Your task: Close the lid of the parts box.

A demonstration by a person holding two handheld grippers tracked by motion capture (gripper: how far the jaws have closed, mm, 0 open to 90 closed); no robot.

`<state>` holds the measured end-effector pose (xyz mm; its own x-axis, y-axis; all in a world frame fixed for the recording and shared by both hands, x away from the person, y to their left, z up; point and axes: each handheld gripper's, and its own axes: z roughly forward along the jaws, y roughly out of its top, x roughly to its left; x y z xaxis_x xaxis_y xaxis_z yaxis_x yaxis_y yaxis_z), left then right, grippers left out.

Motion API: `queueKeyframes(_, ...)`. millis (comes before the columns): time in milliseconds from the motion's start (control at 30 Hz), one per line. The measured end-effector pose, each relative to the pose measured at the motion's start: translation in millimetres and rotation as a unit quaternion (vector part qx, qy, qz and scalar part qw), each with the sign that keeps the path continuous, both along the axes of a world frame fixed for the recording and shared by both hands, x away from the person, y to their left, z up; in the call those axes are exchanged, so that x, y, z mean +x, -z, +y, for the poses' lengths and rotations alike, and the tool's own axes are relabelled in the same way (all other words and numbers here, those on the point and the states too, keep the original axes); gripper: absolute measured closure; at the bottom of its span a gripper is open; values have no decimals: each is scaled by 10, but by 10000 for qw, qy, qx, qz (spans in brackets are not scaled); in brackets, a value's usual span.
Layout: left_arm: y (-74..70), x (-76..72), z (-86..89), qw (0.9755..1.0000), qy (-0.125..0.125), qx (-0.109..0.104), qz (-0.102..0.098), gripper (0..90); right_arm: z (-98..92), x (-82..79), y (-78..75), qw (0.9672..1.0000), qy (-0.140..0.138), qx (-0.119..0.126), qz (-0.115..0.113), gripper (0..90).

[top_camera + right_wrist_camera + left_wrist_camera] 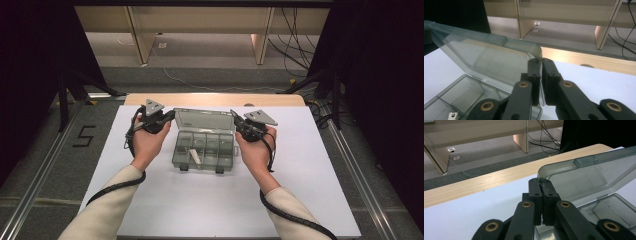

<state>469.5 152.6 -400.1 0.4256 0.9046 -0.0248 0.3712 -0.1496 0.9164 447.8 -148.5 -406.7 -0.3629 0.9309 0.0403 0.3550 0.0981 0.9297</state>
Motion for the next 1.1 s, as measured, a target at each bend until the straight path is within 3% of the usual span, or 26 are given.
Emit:
queueKeyframes(267,12,-53,6,10000,8,20,-5,879,-1,-54,-1,10000,-32,-68,42,860)
queueKeyframes(400,24,-81,10,10000,31,68,-45,879,1,-75,9,9999,-83,61,78,860)
queueKeyframes(467,27,-90,14,10000,42,77,-46,878,-4,-70,21,10000,-67,-15,-42,860)
queueKeyframes(633,38,-113,18,10000,47,65,-56,878,-7,-97,18,9999,-92,-91,6,860)
queueKeyframes(733,44,-129,21,9999,65,89,-72,878,-3,-118,20,9999,-116,-7,53,860)
queueKeyframes(1100,62,-185,33,9997,125,178,-104,877,-11,-187,48,9998,-163,-67,17,862)
